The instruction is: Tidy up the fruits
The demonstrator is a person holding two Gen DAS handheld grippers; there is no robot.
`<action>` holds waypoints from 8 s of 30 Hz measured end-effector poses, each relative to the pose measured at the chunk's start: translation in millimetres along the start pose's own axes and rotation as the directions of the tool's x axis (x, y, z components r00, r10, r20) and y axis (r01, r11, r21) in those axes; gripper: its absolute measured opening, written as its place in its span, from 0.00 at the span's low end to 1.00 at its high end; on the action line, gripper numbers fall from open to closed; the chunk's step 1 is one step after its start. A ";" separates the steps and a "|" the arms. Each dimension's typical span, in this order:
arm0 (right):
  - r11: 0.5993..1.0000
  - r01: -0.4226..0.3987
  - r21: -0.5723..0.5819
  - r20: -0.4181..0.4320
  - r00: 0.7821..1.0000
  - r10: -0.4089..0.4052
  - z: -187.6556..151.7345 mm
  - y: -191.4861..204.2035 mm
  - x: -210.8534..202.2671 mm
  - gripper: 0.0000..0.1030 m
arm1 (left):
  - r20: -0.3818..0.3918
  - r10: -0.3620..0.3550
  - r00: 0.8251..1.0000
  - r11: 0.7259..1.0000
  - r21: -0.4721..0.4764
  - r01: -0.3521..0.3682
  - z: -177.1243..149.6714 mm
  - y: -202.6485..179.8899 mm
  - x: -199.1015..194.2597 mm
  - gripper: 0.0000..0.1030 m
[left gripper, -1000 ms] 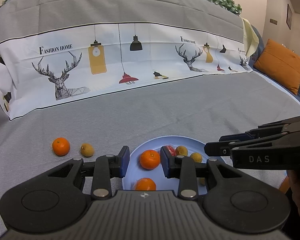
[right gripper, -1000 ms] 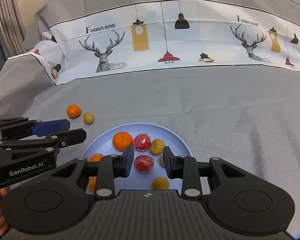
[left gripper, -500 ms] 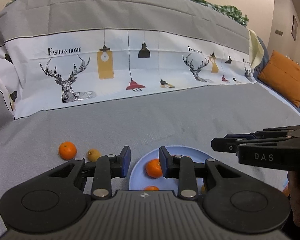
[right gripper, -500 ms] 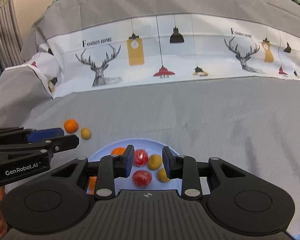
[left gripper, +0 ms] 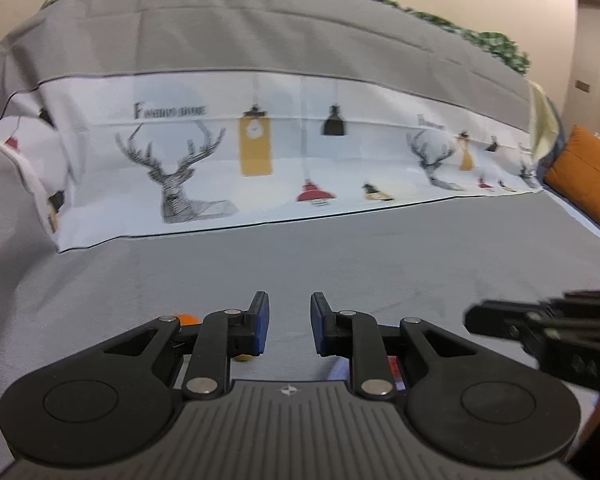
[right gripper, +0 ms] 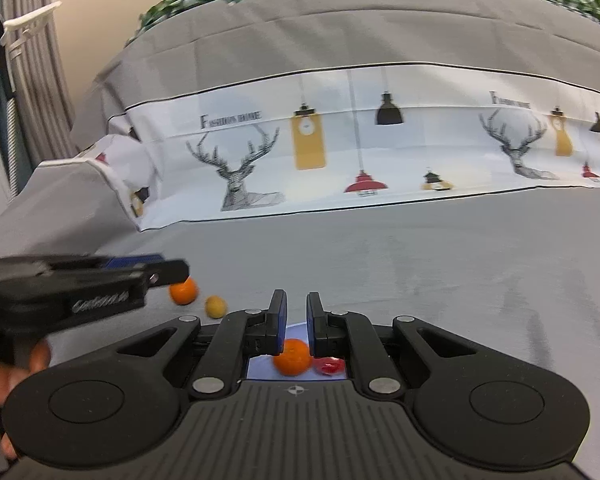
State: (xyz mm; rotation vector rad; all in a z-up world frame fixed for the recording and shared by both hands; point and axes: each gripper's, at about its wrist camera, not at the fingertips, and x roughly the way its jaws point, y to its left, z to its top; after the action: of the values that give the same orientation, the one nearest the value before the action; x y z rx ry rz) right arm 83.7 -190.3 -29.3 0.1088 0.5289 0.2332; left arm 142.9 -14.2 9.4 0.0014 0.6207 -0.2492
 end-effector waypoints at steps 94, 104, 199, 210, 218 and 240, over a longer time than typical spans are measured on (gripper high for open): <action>0.998 -0.002 0.066 -0.035 0.999 0.004 -24.6 -28.0 -37.4 0.25 | 0.057 -0.052 0.997 0.954 -0.292 0.066 -5.0 20.8 -69.8 0.35; 1.000 -0.011 0.025 -0.030 0.999 0.012 -23.8 -20.1 -35.2 0.25 | 0.015 -0.069 0.997 0.980 -0.186 0.071 -13.6 -8.8 -61.1 0.35; 0.959 0.278 0.058 -0.186 0.947 -0.263 -79.7 -41.9 -55.4 0.99 | -0.308 0.144 0.941 0.984 -0.053 -0.168 -95.4 -80.9 -59.2 1.00; 0.959 0.278 0.058 -0.186 0.947 -0.263 -79.8 -41.3 -55.5 0.99 | -0.310 0.141 0.940 0.985 -0.054 -0.165 -96.3 -82.1 -58.2 1.00; 0.959 0.279 0.058 -0.186 0.946 -0.264 -79.8 -41.0 -55.7 0.99 | -0.311 0.138 0.940 0.985 -0.054 -0.163 -96.8 -82.7 -57.7 1.00; 0.958 0.279 0.059 -0.186 0.946 -0.264 -79.7 -41.0 -55.3 0.99 | -0.310 0.137 0.941 0.985 -0.055 -0.161 -97.1 -83.0 -57.4 1.00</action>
State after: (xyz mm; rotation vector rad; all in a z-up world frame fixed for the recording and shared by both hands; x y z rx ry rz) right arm 4.5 -240.3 -77.5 0.0963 0.7237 -0.0508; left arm 22.8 -74.2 -30.6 0.0108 0.9352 -0.0759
